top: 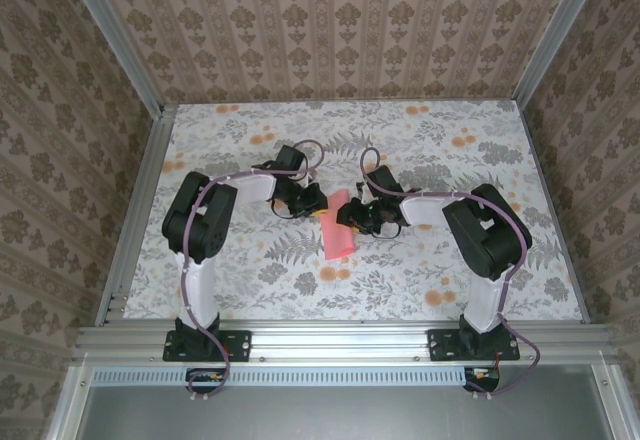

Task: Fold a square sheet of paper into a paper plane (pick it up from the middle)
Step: Fold the square sheet of paper in half at the center of the table, then hold the square sheet of paper at the center of the table.

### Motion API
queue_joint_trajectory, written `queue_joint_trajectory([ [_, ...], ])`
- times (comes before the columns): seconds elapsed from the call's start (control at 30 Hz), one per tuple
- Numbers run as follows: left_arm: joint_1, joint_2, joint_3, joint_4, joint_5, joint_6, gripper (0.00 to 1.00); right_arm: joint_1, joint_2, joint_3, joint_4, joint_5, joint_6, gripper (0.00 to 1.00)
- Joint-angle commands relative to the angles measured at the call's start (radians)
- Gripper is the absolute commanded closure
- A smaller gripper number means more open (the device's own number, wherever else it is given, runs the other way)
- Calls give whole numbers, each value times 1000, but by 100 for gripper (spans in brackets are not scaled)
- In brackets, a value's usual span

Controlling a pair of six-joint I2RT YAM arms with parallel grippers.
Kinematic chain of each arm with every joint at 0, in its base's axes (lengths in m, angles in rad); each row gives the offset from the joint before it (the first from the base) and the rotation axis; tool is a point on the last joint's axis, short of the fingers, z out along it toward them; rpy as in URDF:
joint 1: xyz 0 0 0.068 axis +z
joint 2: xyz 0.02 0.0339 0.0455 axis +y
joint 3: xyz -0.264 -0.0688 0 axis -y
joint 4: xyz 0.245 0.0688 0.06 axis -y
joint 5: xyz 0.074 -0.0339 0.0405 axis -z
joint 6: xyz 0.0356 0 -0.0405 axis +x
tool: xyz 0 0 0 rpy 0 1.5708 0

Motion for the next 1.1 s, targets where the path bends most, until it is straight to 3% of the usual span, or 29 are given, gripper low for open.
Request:
queue_joint_trajectory([
  [0.0,-1,20,29,-66,-33,42,87,-8,-19,30,-105,32,-15,60],
  [0.2,-1,44,46,-74,-10,49,87,-8,-31,150,-357,117,-142,44],
  [0.4,-3,47,50,-68,8,52,87,-6,-40,205,-476,162,-241,38],
  [0.73,-9,54,67,-73,19,54,88,20,5,260,-509,79,-311,37],
  [1.07,-9,12,96,-99,51,64,85,18,30,238,-467,98,-285,47],
])
